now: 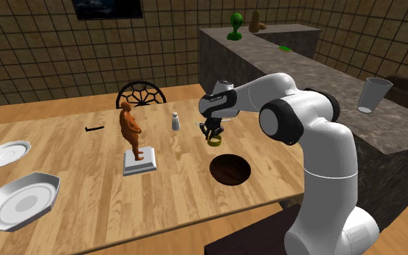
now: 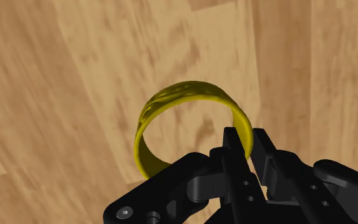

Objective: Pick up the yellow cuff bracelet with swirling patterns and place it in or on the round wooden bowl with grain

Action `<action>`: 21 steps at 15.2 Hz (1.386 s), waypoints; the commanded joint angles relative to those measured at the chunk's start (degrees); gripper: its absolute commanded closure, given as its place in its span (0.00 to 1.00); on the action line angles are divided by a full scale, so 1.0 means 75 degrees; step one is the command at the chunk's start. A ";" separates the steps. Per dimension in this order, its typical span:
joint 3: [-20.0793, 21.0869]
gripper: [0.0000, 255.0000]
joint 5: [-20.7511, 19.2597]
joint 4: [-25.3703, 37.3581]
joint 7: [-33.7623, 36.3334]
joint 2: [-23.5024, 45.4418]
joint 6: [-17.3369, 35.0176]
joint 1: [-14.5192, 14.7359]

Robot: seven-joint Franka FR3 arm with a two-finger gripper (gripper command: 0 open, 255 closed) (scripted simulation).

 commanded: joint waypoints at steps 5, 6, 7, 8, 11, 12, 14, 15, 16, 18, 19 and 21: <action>-0.0014 1.00 -0.0035 0.0131 0.0070 -0.0176 -0.0341 0.0000; -0.0017 1.00 -0.0044 0.0168 0.0087 -0.0223 -0.0424 0.0000; -0.0020 1.00 -0.0053 0.0207 0.0104 -0.0268 -0.0507 0.0000; -0.0023 1.00 -0.0061 0.0247 0.0121 -0.0313 -0.0591 0.0000; -0.0031 1.00 -0.0087 0.0380 0.0171 -0.0437 -0.0846 0.0000; -0.0034 1.00 -0.0095 0.0428 0.0188 -0.0476 -0.0932 0.0000; -0.0038 1.00 -0.0111 0.0530 0.0221 -0.0550 -0.1105 -0.0001; -0.0041 1.00 -0.0119 0.0584 0.0237 -0.0585 -0.1193 -0.0002; -0.0043 1.00 -0.0127 0.0639 0.0254 -0.0619 -0.1281 -0.0002; -0.0047 1.00 -0.0142 0.0756 0.0287 -0.0681 -0.1458 -0.0003; -0.0049 1.00 -0.0149 0.0817 0.0303 -0.0711 -0.1548 -0.0004; -0.0052 1.00 -0.0164 0.0946 0.0335 -0.0765 -0.1728 -0.0005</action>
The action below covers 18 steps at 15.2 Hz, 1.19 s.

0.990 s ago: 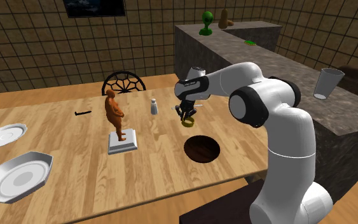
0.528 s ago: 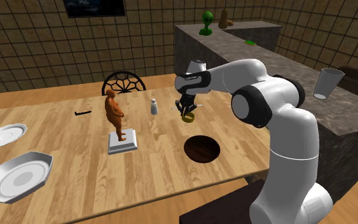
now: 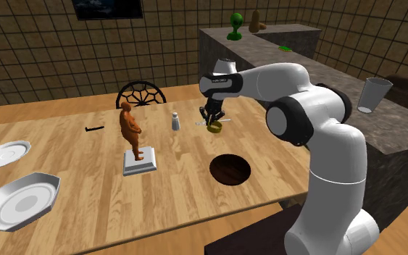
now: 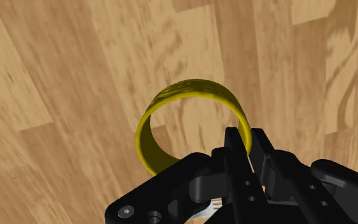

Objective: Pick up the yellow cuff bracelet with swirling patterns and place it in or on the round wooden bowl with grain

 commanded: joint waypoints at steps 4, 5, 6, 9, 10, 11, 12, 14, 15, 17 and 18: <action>0.0006 1.00 0.0001 -0.0230 0.0050 -0.0433 -0.0200 0.0005; 0.0018 1.00 0.0026 -0.0670 0.0047 -0.0753 -0.0077 0.0016; 0.0030 1.00 0.0051 -0.1092 0.0045 -0.1067 0.0033 0.0027; 0.0071 1.00 0.0127 -0.2266 0.0052 -0.1981 0.0301 0.0064; 0.0086 1.00 0.0153 -0.2632 0.0059 -0.2280 0.0371 0.0078; 0.0100 1.00 0.0179 -0.2986 0.0067 -0.2578 0.0431 0.0094; 0.0116 1.00 0.0206 -0.3331 0.0078 -0.2875 0.0481 0.0110; 0.0147 1.00 0.0259 -0.3990 0.0106 -0.3470 0.0553 0.0147; 0.0164 1.00 0.0286 -0.4307 0.0123 -0.3769 0.0575 0.0167; 0.0202 1.00 0.0341 -0.4917 0.0165 -0.4373 0.0590 0.0209; 0.0221 1.00 0.0369 -0.5210 0.0191 -0.4679 0.0582 0.0232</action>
